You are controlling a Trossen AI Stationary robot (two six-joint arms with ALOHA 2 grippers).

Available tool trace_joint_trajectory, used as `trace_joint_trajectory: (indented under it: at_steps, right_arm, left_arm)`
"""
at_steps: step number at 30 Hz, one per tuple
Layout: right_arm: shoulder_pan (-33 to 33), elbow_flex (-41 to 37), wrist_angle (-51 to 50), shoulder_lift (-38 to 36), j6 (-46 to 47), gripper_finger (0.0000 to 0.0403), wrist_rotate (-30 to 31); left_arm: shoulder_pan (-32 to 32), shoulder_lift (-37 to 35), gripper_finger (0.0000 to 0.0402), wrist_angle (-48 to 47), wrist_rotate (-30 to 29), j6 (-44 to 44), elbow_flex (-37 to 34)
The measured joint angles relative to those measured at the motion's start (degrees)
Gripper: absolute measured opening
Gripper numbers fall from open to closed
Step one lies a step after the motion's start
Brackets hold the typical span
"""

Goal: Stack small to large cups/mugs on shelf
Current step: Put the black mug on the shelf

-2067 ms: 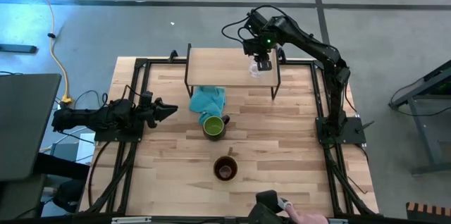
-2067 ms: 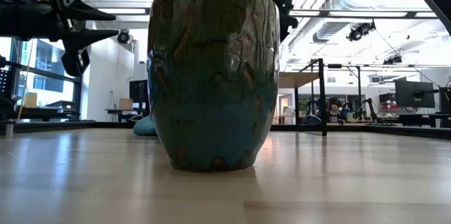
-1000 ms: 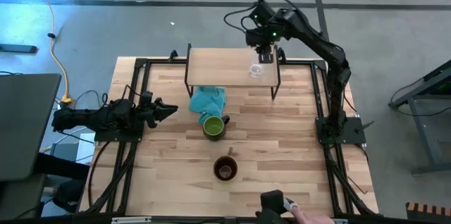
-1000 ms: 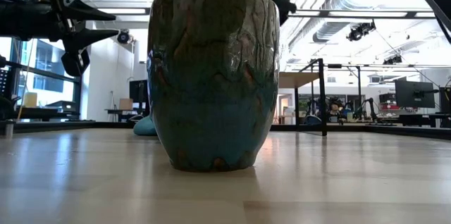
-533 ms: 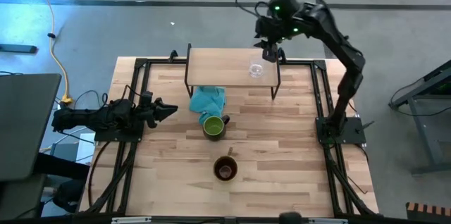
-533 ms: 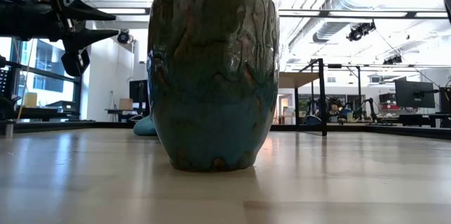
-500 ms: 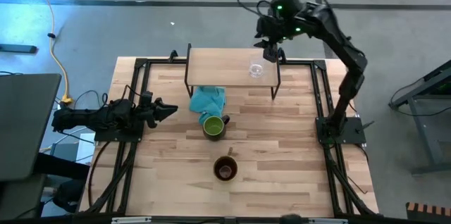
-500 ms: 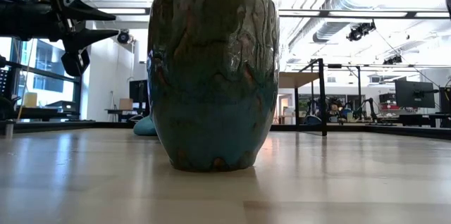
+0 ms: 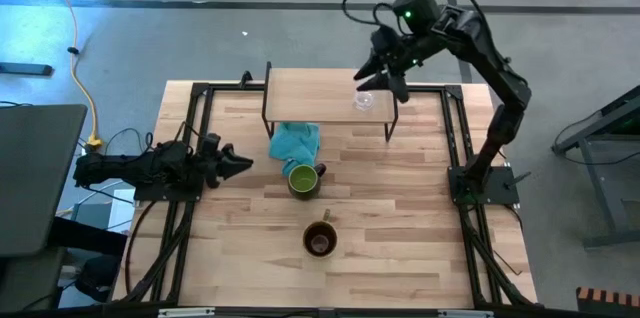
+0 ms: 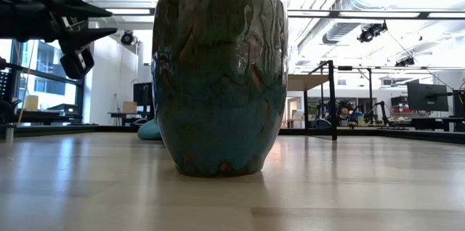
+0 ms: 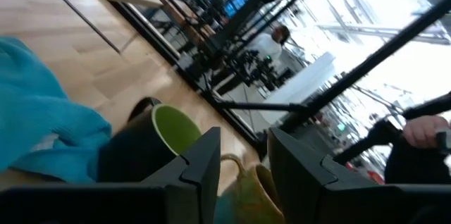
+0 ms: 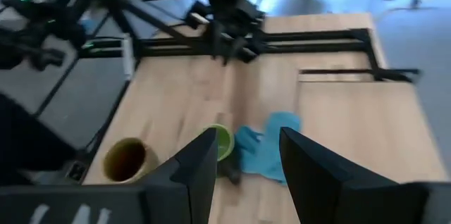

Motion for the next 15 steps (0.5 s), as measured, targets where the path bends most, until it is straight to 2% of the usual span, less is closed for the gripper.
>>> trace_joint_trajectory:
  at_steps: [4, 9, 15]
  right_arm:
    - [2.24, -0.04, 0.00, 0.43, -1.13, 0.0144, -3.65]
    - [4.97, -2.63, -0.26, 0.50, -1.06, 0.0144, -4.78]
    - [8.19, -10.70, -2.22, 0.55, 0.97, 0.0144, -4.75]
  left_arm:
    - [0.00, 0.00, 0.0106, 0.00, 2.38, -1.18, 0.00]
    - [0.00, 0.00, 0.0106, -0.01, 4.44, -2.87, 0.00]
    - [0.00, 0.00, 0.0106, -0.27, 4.74, -2.96, 0.00]
